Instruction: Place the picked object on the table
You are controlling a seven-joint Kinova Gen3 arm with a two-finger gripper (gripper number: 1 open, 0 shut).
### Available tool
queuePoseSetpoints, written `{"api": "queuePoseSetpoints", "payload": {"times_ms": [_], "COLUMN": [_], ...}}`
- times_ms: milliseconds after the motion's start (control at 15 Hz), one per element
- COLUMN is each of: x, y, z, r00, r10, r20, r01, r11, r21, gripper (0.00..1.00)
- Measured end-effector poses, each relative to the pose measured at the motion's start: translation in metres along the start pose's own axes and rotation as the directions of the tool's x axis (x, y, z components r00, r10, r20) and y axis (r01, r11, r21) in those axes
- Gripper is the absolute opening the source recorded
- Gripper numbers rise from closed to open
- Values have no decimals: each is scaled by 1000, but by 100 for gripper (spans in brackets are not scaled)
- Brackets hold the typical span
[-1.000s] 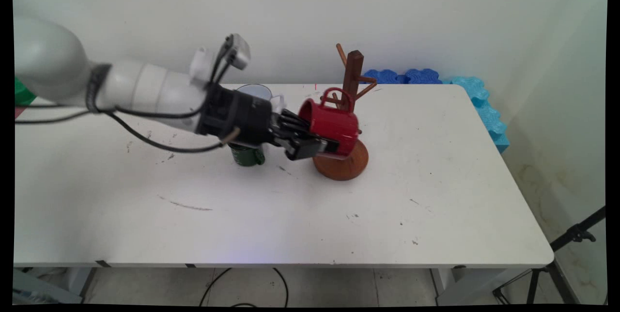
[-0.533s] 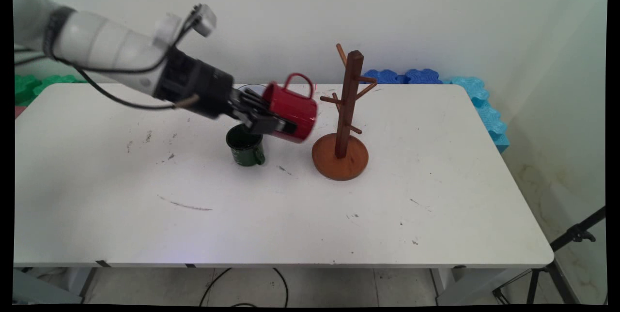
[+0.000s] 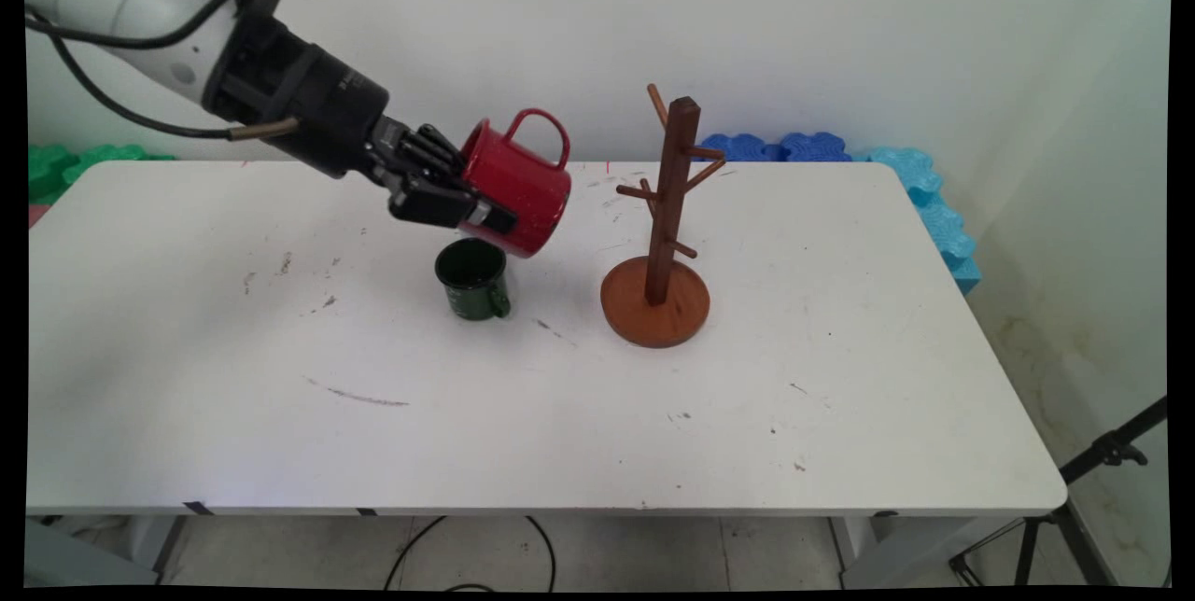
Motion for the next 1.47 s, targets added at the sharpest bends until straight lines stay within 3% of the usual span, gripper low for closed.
{"api": "queuePoseSetpoints", "payload": {"times_ms": [267, 600, 1000, 1467], "x": [9, 11, 9, -2], "y": [8, 20, 28, 23], "z": [-7, -7, 11, 59], "r00": [993, 957, 883, 800], "r10": [61, 128, 144, 104], "r20": [105, 260, 447, 591], "r01": [-62, -134, -172, -167], "r11": [998, 991, 985, 985], "r21": [4, 7, 23, 53], "gripper": [0, 0, 0, 0]}}
